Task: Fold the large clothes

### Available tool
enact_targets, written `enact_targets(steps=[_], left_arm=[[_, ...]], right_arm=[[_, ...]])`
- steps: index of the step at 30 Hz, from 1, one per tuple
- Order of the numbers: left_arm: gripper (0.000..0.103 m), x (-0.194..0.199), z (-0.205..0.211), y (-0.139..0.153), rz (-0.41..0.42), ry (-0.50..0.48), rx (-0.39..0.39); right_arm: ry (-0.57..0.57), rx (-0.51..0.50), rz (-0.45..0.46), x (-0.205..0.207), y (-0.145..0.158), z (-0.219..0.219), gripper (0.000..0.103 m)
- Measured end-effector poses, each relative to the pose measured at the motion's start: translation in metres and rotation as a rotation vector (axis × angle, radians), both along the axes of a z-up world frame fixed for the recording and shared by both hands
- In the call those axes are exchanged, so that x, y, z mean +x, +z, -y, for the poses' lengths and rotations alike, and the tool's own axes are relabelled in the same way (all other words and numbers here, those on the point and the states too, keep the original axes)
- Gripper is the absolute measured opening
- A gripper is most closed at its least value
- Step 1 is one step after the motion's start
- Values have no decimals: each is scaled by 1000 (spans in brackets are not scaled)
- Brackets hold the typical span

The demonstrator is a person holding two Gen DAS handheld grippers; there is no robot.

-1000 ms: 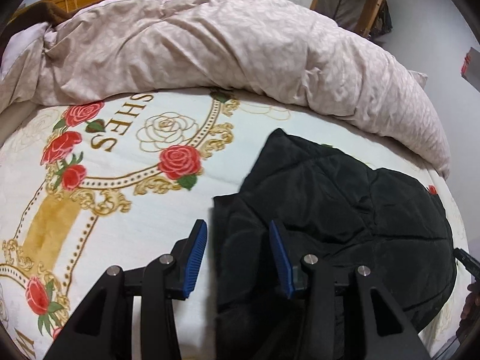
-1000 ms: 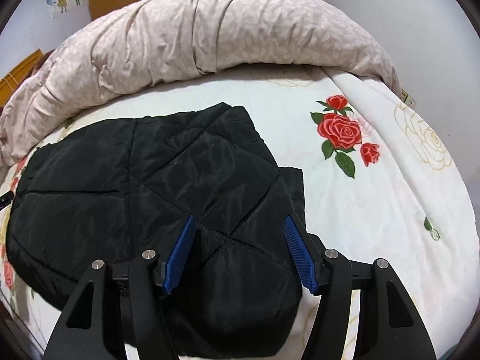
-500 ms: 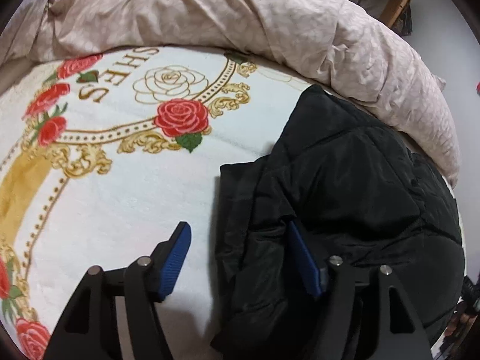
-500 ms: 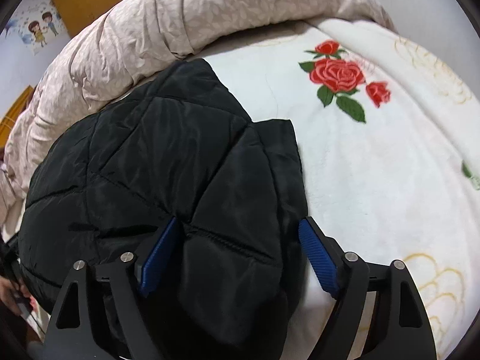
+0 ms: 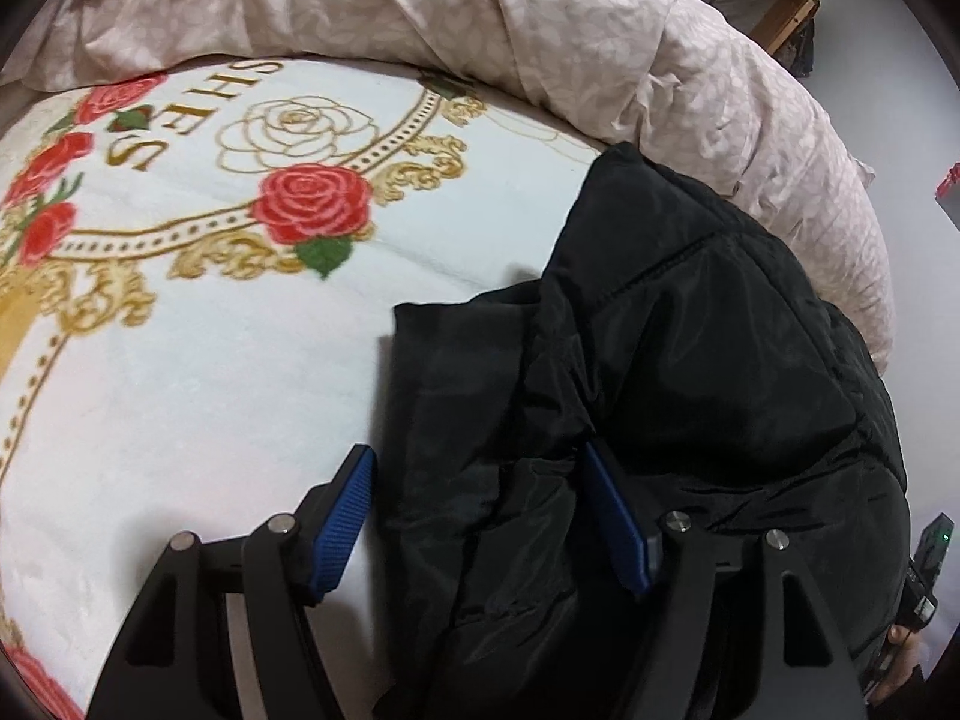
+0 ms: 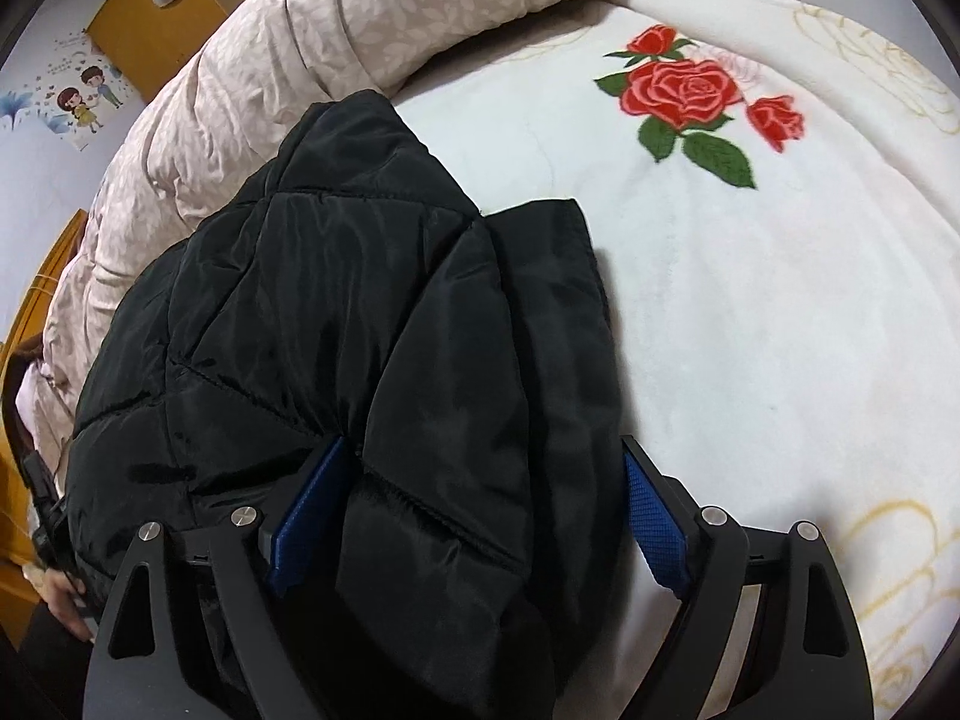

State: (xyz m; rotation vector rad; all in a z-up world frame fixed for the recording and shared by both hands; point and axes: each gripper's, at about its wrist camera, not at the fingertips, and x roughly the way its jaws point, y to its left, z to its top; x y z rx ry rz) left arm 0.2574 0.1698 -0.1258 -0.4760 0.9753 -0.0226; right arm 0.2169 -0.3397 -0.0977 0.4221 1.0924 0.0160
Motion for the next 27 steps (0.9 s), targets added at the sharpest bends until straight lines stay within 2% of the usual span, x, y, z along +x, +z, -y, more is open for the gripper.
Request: enact_targets(steps=[6, 12, 14, 16, 17, 20, 22, 27], left_arm=[[78, 13, 8, -5, 1, -40, -26], [78, 18, 12, -8, 4, -69, -46], [66, 21, 15, -6, 7, -85, -50], [56, 19, 17, -2, 8, -87, -50], [47, 18, 18, 1, 6, -88, -43], [32, 14, 22, 18, 0, -88, 15], [29, 7, 27, 35, 11, -90, 65], [28, -25, 35, 87, 98, -99, 99]], right_arm=[[25, 50, -22, 11, -7, 3, 87], [47, 80, -17, 16, -8, -4, 67], [49, 83, -15, 18, -6, -6, 59], [58, 77, -10, 20, 2, -11, 43], [63, 65, -10, 20, 6, -13, 41], [66, 46, -1, 20, 21, -18, 30], [69, 31, 13, 16, 34, -20, 25], [92, 8, 77, -6, 80, -24, 21]])
